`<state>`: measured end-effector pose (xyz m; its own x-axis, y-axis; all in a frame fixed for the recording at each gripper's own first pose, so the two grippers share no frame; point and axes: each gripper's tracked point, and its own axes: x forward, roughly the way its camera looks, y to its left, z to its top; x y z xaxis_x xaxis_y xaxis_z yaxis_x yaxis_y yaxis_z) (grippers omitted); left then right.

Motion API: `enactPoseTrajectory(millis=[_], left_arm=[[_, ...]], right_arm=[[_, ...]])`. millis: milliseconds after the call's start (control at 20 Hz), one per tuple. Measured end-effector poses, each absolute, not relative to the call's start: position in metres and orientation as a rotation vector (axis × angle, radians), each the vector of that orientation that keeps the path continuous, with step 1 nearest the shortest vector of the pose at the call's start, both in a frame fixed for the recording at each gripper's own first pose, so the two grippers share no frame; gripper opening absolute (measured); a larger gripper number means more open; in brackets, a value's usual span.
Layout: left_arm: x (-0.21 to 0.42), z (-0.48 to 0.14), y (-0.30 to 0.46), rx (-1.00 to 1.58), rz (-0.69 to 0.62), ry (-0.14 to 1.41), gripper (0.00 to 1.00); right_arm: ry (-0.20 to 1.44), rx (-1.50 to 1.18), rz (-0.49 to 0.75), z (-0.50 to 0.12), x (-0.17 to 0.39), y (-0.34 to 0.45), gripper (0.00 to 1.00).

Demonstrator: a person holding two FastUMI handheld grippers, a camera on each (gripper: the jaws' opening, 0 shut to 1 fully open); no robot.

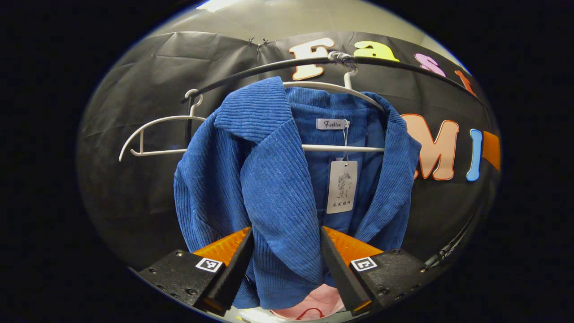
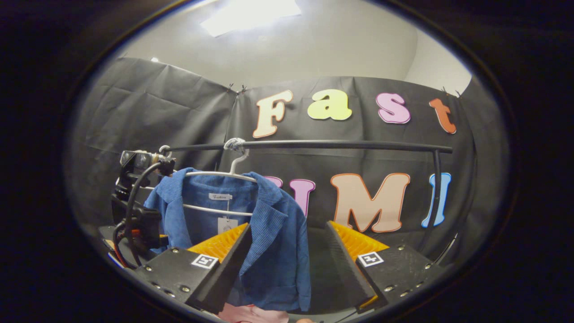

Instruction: Grasp the clothes on the hanger with both hands and then place them into the laundry hamper below.

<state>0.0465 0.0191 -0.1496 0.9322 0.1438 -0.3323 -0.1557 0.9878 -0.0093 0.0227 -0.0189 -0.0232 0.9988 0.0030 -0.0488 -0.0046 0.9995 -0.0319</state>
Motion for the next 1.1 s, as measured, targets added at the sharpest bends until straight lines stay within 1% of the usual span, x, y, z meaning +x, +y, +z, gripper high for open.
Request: enactPoseTrajectory(millis=[100, 300, 550, 600, 700, 750, 800, 850, 1100], left_arm=[[0.05, -0.151, 0.018, -0.044, 0.136, 0.338, 0.78], [0.054, -0.152, 0.02, -0.063, 0.108, 0.345, 0.46], [0.052, -0.154, 0.033, -0.065, 0.126, 0.355, 0.07], [0.05, -0.154, 0.035, -0.061, 0.129, 0.361, 0.08], [0.047, -0.153, 0.037, -0.05, 0.125, 0.367, 0.05], [0.045, -0.153, 0.038, -0.044, 0.118, 0.369, 0.01], [0.045, -0.152, 0.038, -0.04, 0.112, 0.371, 0.02], [0.044, -0.151, 0.037, -0.037, 0.105, 0.374, 0.0], [0.037, -0.148, 0.04, -0.032, 0.078, 0.384, 0.0]], right_arm=[[0.053, -0.034, 0.01, -0.026, 0.025, -0.017, 0.96], [0.059, -0.022, 0.024, -0.032, 0.033, -0.013, 0.96], [0.076, -0.009, 0.042, -0.042, 0.044, -0.003, 0.97], [0.082, -0.008, 0.047, -0.046, 0.047, 0.0, 0.96], [0.098, -0.002, 0.055, -0.053, 0.055, 0.005, 0.96], [0.104, 0.003, 0.061, -0.056, 0.06, 0.009, 0.97], [0.109, 0.008, 0.067, -0.06, 0.062, 0.013, 0.96], [0.112, 0.012, 0.072, -0.063, 0.068, 0.017, 0.97], [0.136, 0.037, 0.078, -0.082, 0.091, 0.032, 0.97]])
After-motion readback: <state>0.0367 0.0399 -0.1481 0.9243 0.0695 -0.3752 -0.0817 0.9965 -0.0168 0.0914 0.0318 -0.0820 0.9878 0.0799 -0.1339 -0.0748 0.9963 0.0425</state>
